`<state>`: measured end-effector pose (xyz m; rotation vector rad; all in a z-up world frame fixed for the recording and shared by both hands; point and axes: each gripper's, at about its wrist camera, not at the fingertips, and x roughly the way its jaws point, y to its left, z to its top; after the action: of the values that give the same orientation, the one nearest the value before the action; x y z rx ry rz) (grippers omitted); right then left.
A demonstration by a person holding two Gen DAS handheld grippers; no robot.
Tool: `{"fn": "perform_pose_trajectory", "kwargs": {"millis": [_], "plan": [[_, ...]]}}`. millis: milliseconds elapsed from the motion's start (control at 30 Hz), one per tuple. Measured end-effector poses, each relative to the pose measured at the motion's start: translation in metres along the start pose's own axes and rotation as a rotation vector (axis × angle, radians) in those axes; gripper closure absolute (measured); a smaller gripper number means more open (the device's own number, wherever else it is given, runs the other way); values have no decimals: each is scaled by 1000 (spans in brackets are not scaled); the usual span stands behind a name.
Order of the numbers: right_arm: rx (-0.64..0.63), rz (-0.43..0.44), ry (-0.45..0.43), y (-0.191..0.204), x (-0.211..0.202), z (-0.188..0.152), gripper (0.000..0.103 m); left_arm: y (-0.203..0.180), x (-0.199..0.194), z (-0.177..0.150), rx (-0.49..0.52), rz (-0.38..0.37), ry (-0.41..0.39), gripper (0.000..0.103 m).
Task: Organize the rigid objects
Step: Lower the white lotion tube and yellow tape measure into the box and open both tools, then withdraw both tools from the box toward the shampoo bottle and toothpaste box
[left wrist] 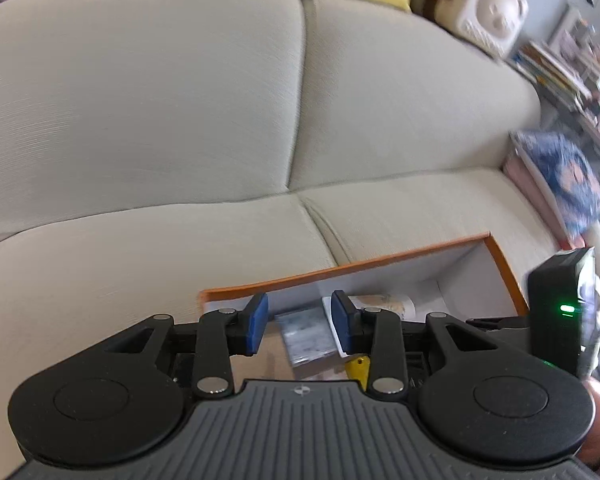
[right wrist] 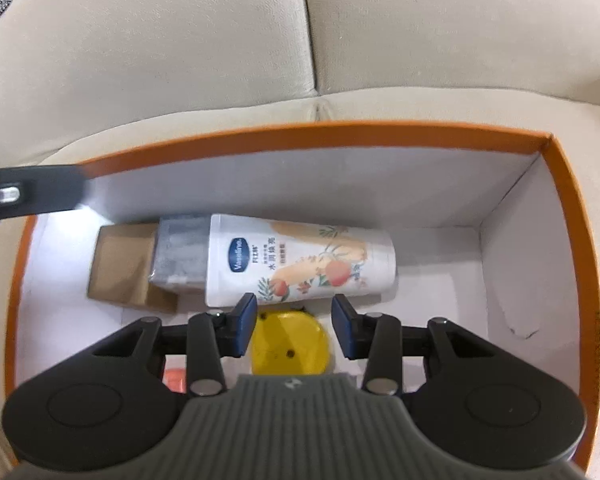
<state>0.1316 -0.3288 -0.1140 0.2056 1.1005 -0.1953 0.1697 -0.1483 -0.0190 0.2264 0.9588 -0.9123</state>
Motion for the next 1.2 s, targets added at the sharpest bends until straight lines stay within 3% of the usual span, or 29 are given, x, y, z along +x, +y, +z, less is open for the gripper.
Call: {"fn": "perform_pose_trajectory", "kwargs": {"millis": [233,500,600,733,933,1067,1200], "plan": [[53,-110,34,-2,15,0,59,25,-27,-14,-86,34,-31,62],[26,-90,-63,24,-18,-2,61,58,-38,-36,-201,98,-40,62],[10,-111,-63,30,-10,3,61,67,-34,-41,-224,126,-15,62],[5,-195,-43,31,5,5,64,79,-36,-53,-239,134,4,62],[56,-181,-3,16,7,-12,66,94,-34,-69,-239,161,34,62],[67,-161,4,22,5,-1,66,99,-33,-77,-244,165,63,62],[51,-160,-10,21,10,9,66,96,-43,-83,-213,158,36,62]]}}
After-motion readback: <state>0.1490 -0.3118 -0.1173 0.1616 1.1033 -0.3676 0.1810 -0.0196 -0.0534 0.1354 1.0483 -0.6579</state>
